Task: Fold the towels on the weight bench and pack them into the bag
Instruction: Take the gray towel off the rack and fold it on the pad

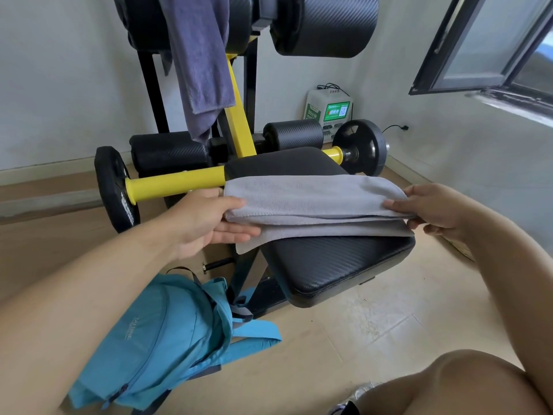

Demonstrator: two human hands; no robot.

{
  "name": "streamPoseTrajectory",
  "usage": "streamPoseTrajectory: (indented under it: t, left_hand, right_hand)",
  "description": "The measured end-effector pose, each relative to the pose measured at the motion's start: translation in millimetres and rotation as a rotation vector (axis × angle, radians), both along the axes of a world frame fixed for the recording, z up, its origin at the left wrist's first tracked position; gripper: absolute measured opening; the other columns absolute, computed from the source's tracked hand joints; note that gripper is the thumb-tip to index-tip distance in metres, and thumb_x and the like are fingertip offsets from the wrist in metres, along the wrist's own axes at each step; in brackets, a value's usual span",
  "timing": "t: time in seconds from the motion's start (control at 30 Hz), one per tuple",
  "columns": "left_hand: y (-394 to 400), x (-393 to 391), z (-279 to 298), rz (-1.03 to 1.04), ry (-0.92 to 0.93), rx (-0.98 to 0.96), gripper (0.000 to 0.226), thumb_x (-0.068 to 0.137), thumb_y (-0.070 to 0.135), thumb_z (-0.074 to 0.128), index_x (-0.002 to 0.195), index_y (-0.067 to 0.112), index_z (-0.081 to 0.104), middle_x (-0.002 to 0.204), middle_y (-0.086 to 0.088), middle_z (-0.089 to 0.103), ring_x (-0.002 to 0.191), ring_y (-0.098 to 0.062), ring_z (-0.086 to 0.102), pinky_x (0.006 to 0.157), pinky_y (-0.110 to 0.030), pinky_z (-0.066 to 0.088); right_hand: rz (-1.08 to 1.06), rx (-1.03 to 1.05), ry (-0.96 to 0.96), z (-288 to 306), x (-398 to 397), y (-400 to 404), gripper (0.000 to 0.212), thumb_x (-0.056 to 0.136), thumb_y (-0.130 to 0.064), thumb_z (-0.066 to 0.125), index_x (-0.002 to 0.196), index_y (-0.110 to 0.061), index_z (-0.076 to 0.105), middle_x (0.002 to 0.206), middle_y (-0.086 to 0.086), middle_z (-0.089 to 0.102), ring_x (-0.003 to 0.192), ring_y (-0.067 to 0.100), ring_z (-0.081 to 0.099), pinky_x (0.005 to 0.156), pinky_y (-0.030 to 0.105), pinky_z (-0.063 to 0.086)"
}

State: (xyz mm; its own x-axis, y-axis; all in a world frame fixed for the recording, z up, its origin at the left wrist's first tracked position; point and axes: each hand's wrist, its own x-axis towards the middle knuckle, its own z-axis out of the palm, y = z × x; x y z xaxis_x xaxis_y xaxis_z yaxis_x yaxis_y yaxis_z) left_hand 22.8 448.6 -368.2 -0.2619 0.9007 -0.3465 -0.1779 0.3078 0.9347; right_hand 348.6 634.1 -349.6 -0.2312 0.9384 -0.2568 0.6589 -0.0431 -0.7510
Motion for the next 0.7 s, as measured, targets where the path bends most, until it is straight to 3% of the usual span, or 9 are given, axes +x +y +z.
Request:
streamPoseTrajectory:
  t: [0.1,0.27,0.4,0.57,0.7]
  left_hand:
    - [-6,-5,-6,-0.081,0.073,-0.136,0.026,0.099,0.018,0.063,0.122,0.005,0.059,0.096,-0.019,0.078,0.084,-0.031,0.078,0.069,-0.035,0.065]
    - [-7,-9,-9,-0.084,0.185,-0.185,0.03,0.094,0.022,0.072,0.115,0.003,0.062,0.068,-0.008,0.075,0.072,-0.025,0.077,0.066,-0.036,0.065]
    - [-8,-13,-15,-0.086,0.452,-0.241,0.038,0.087,0.042,0.077,0.1,0.008,0.064,0.078,-0.008,0.07,0.07,-0.021,0.072,0.064,-0.035,0.061]
    - [-7,-13,-15,-0.087,0.449,-0.226,0.035,0.092,0.042,0.071,0.098,0.008,0.073,0.082,-0.005,0.074,0.071,-0.017,0.07,0.058,-0.03,0.057]
    - [-7,-16,-12,-0.043,0.43,-0.197,0.03,0.09,0.041,0.075,0.089,0.012,0.075,0.072,0.001,0.076,0.069,-0.014,0.072,0.058,-0.029,0.055]
  right_hand:
    - [0.003,-0.021,-0.032,0,2,-1,0.03,0.085,-0.031,0.08,0.105,-0.011,0.07,0.079,0.006,0.06,0.057,0.015,0.05,0.048,0.024,0.022]
    - [-0.014,-0.002,-0.065,2,3,1,0.033,0.081,-0.032,0.084,0.099,-0.01,0.067,0.075,0.005,0.06,0.057,0.016,0.049,0.047,0.023,0.022]
    - [-0.061,0.082,-0.127,3,5,1,0.037,0.073,-0.035,0.089,0.091,-0.011,0.067,0.073,0.007,0.061,0.061,0.02,0.049,0.049,0.025,0.027]
    - [-0.065,0.152,-0.123,4,6,0,0.03,0.079,-0.029,0.086,0.078,-0.005,0.069,0.068,0.007,0.059,0.062,0.022,0.045,0.051,0.027,0.028]
    - [-0.055,0.12,-0.146,5,6,-2,0.032,0.076,-0.033,0.087,0.078,-0.006,0.071,0.072,0.008,0.064,0.064,0.023,0.045,0.052,0.027,0.029]
